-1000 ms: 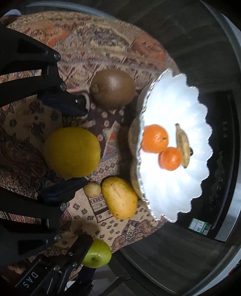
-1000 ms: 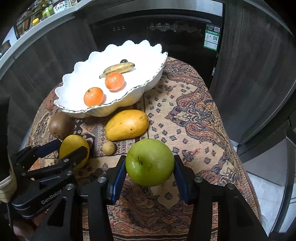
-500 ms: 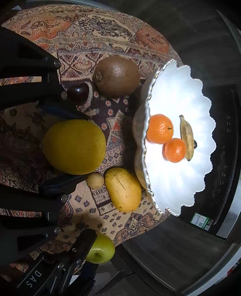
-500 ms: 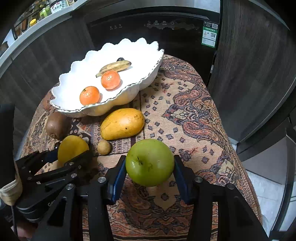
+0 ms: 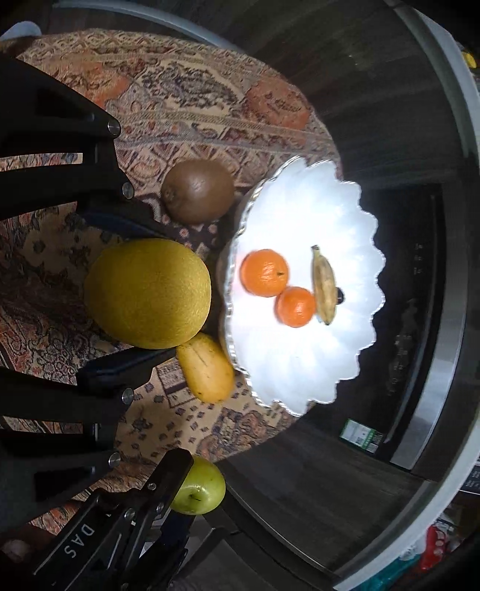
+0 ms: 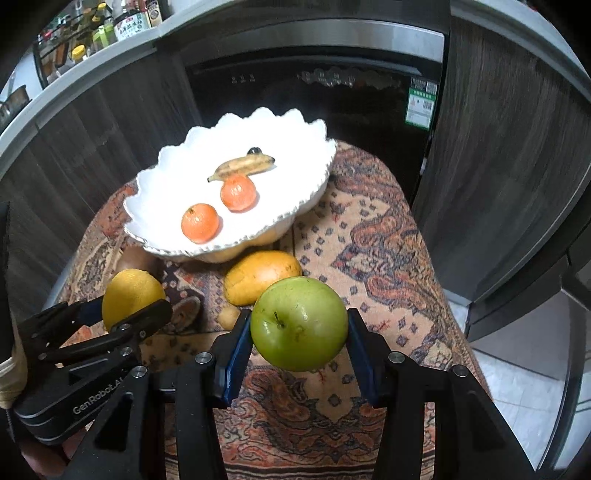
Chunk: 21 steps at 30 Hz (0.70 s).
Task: Organize fruits
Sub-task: 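Lift the pomelo with the left tool while the right tool lifts the apple, then lower pomelo and apple into the white bowl and open both tools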
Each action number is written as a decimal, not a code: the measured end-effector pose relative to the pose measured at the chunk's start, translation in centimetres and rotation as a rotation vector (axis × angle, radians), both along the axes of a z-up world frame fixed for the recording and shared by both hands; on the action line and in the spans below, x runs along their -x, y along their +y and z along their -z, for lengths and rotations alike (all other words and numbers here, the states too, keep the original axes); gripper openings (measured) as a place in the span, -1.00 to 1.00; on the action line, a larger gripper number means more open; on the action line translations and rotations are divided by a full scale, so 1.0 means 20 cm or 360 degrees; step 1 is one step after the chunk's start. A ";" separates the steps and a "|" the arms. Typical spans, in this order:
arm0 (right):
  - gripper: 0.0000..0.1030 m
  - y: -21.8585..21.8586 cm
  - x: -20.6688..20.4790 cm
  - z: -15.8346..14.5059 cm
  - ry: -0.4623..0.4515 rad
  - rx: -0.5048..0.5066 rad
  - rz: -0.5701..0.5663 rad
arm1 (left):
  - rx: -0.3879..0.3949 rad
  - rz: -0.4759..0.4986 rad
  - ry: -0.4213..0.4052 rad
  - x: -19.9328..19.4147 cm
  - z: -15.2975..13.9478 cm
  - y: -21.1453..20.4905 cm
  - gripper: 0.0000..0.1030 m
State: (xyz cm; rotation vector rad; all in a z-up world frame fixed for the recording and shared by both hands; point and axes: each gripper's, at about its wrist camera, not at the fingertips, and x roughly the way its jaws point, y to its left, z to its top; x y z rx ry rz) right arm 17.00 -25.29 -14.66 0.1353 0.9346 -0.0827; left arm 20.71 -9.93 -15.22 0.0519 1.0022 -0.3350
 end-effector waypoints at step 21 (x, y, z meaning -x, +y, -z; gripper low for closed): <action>-0.03 0.06 -0.26 -0.26 -0.0143 0.0050 -0.0053 | -0.0007 -0.0001 -0.0131 -0.27 -0.25 0.06 0.03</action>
